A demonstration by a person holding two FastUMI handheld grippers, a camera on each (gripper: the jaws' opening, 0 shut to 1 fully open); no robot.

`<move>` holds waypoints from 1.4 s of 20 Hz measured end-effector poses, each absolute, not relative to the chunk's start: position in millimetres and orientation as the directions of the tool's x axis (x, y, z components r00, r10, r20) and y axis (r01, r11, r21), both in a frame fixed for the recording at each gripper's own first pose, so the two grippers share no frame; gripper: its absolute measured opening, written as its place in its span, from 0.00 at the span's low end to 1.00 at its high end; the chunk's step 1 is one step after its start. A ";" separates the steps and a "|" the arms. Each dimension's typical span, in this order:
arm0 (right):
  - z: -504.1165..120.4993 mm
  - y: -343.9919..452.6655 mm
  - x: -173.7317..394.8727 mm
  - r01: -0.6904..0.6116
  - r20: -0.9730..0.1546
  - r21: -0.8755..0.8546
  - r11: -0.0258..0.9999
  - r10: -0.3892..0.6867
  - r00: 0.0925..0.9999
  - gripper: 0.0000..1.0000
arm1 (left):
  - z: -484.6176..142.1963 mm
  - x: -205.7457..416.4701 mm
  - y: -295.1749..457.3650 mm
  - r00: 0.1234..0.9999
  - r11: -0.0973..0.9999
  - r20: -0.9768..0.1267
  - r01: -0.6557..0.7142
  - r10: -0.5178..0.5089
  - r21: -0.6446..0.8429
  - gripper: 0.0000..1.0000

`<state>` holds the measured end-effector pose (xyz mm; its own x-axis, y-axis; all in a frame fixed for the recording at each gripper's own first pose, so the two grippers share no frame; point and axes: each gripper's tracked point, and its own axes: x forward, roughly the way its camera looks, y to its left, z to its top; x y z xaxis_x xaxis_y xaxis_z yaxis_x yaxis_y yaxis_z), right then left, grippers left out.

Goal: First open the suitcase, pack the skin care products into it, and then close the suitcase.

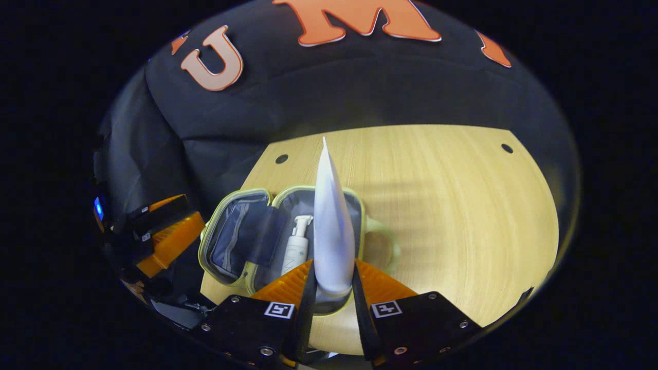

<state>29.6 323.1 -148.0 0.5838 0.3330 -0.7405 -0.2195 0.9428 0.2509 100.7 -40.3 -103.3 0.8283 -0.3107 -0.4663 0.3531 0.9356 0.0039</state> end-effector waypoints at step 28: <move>-240.4 395.6 44.6 -0.142 -0.904 0.294 0.945 0.323 0.280 0.95 | -122.8 70.7 78.6 0.854 0.983 -0.490 0.175 -0.175 -0.046 0.98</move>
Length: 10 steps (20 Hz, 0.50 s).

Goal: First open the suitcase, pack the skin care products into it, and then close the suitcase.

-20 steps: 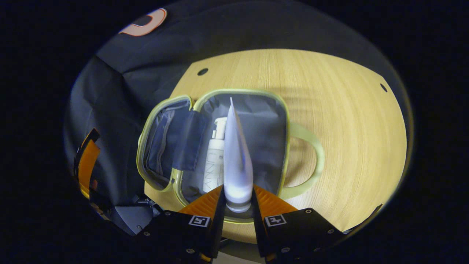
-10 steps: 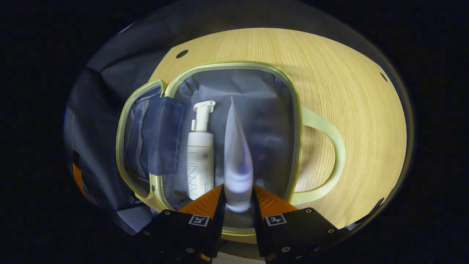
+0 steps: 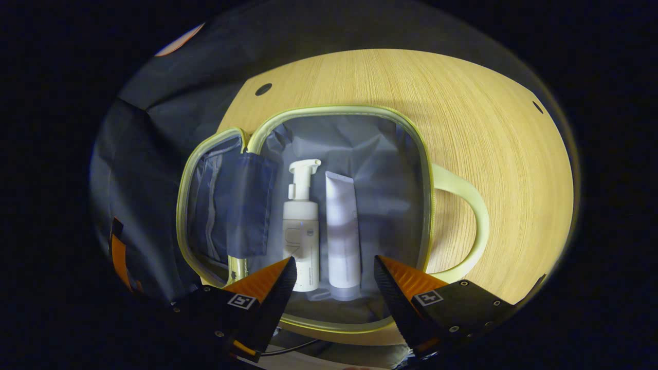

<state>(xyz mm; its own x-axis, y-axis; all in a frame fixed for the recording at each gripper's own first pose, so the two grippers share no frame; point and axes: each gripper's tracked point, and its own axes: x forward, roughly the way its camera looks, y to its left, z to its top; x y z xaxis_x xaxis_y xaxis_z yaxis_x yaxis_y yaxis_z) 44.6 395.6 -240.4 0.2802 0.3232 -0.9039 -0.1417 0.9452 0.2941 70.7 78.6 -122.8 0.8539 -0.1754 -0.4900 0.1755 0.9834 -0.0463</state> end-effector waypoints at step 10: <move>-153.1 402.9 55.2 -0.170 -0.748 0.407 0.897 0.434 0.502 0.95 | -155.6 100.0 213.8 0.876 0.949 -0.469 -0.046 -0.111 -0.312 0.98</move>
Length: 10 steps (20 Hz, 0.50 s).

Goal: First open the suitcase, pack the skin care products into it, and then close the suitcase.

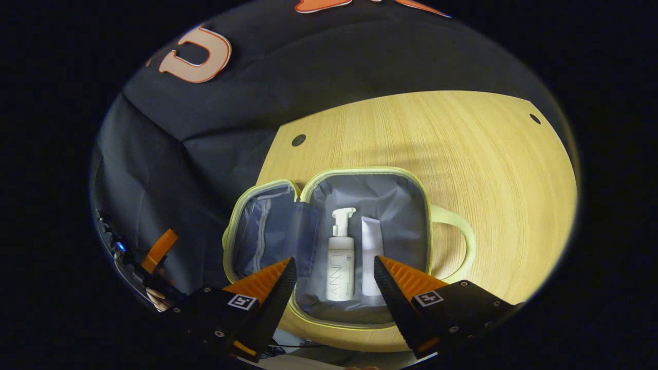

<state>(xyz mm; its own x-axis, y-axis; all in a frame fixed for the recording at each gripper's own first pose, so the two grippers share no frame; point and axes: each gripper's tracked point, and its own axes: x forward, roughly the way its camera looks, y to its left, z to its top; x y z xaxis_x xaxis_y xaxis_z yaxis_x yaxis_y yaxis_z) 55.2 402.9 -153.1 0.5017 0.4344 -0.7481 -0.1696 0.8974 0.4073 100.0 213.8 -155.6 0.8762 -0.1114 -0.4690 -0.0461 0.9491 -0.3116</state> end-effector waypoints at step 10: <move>-135.0 390.4 41.1 -0.099 -0.739 0.399 0.912 0.384 0.554 0.95 | -264.7 138.5 274.9 0.855 0.719 -0.447 -0.135 -0.264 -0.682 0.98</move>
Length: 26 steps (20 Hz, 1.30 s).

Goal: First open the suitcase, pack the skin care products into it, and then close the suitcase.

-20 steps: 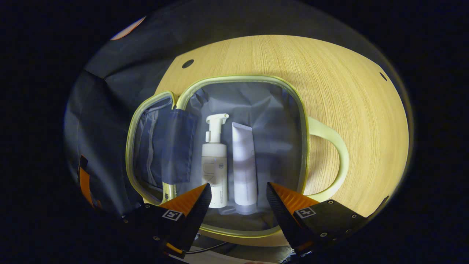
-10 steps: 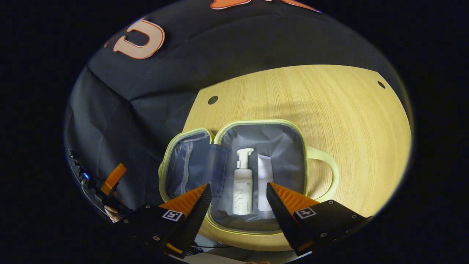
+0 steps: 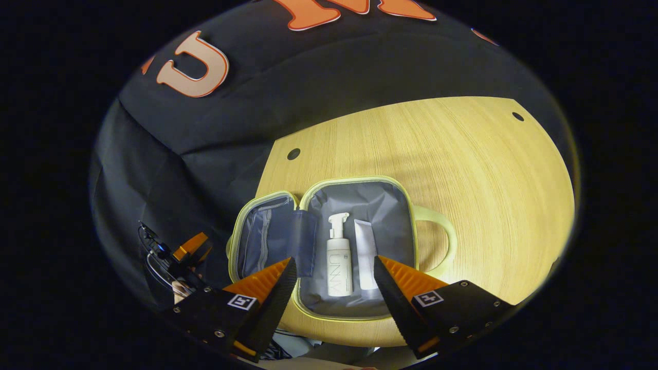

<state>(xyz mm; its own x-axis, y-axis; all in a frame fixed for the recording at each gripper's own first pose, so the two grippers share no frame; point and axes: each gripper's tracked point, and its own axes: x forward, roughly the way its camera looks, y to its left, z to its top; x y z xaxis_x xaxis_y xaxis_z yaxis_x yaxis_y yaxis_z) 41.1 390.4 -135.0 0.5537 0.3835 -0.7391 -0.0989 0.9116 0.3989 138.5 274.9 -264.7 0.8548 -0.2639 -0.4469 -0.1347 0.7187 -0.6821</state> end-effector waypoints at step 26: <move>-129.4 365.9 42.2 -0.056 -0.721 0.408 0.911 0.359 0.592 0.96 | -251.4 154.6 222.6 0.754 0.872 -0.549 0.063 -0.360 -0.486 0.11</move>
